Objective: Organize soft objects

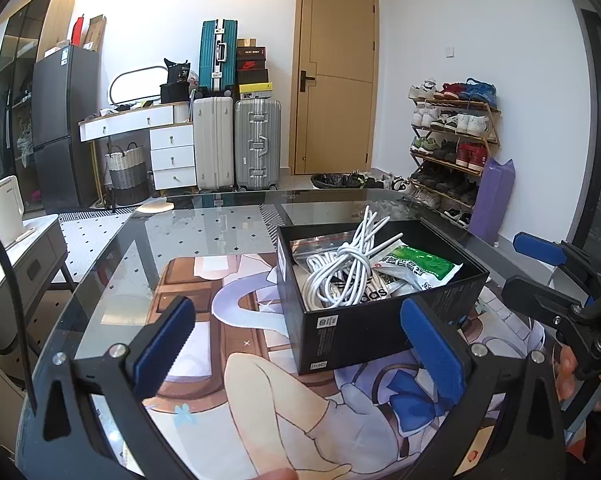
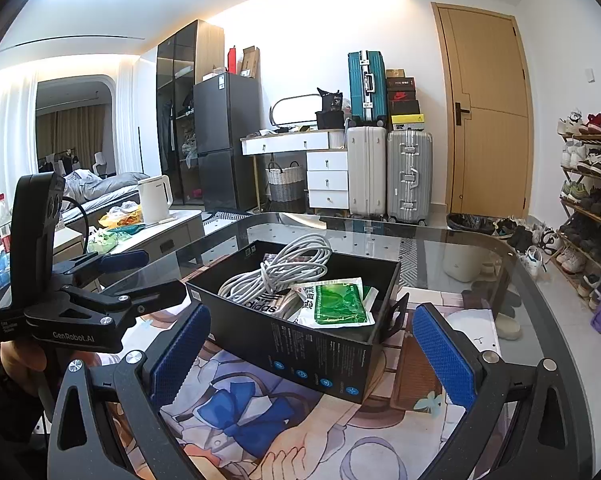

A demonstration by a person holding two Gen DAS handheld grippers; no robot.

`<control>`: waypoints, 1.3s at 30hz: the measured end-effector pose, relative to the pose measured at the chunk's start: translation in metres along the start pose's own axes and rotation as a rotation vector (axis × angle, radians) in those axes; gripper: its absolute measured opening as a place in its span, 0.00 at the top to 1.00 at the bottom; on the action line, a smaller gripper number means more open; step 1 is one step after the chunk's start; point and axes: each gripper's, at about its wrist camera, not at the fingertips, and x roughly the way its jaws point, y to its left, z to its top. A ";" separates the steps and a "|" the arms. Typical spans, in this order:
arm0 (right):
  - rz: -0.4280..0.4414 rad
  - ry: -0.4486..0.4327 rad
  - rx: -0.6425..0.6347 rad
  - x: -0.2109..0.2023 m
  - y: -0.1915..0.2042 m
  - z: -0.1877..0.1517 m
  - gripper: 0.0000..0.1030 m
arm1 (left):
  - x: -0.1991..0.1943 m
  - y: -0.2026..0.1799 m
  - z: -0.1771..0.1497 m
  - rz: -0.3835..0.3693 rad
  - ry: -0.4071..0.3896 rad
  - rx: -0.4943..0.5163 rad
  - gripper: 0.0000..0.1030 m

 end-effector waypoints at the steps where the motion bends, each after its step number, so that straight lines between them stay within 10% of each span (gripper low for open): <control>1: 0.000 0.000 0.000 0.000 0.000 0.000 0.01 | 0.000 0.000 0.000 0.000 0.000 0.001 0.00; 39: -0.001 -0.001 -0.002 0.000 0.001 -0.001 0.00 | -0.004 -0.002 -0.001 0.004 -0.010 0.001 0.00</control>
